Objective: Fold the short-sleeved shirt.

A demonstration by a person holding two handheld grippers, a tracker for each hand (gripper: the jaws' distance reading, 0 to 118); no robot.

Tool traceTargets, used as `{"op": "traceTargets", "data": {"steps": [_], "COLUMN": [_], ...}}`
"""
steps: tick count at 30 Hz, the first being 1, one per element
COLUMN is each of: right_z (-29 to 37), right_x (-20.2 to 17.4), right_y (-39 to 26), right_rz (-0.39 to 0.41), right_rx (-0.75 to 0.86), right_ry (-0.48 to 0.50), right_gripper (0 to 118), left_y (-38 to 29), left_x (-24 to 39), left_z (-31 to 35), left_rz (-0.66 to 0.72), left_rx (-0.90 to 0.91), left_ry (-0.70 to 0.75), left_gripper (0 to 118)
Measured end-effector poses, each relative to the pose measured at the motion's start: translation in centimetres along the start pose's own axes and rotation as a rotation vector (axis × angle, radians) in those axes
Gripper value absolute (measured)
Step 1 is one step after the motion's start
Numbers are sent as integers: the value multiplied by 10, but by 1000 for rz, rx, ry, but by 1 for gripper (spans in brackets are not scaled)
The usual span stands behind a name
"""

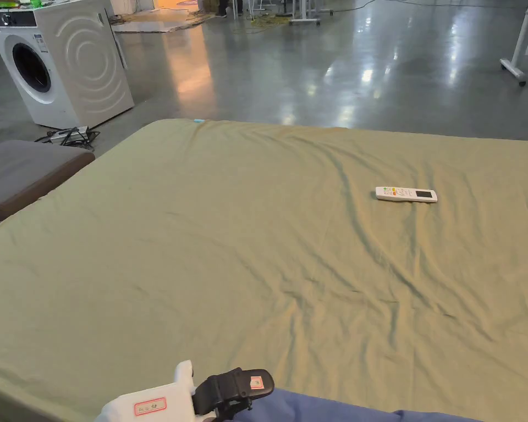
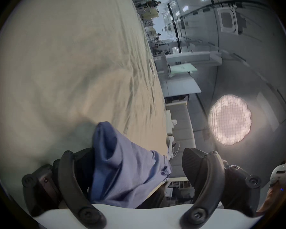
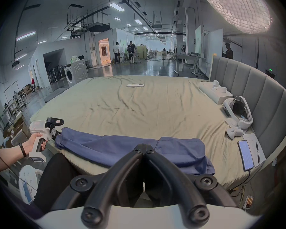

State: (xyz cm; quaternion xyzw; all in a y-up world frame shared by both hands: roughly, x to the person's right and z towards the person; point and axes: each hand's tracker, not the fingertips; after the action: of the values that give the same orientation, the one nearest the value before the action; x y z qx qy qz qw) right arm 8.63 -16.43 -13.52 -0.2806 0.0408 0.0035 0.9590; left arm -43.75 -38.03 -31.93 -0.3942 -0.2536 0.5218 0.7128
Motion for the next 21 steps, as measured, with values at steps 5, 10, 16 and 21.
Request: {"op": "traceTargets", "data": {"steps": [5,10,16,21], "right_z": [0,2,8,8], "right_x": [-2,-2,5,13], "right_y": [-1,-3,-8,-13], "right_rz": [-3,-2,-13,-55], "right_rx": [-1,-2,-17,-17], "right_ry": [17,11,10,25], "right_gripper": [0,0,0,0], "left_y": [5,0,6,24], "left_x": [25,12,27,49], "left_z": [-5,-11,19,54], "left_rz": [-13,-57,-43,-111], "left_rx": [-142,-140,29,70], "left_ry": [15,179,240,233], "left_gripper": [65,9,9,9]}}
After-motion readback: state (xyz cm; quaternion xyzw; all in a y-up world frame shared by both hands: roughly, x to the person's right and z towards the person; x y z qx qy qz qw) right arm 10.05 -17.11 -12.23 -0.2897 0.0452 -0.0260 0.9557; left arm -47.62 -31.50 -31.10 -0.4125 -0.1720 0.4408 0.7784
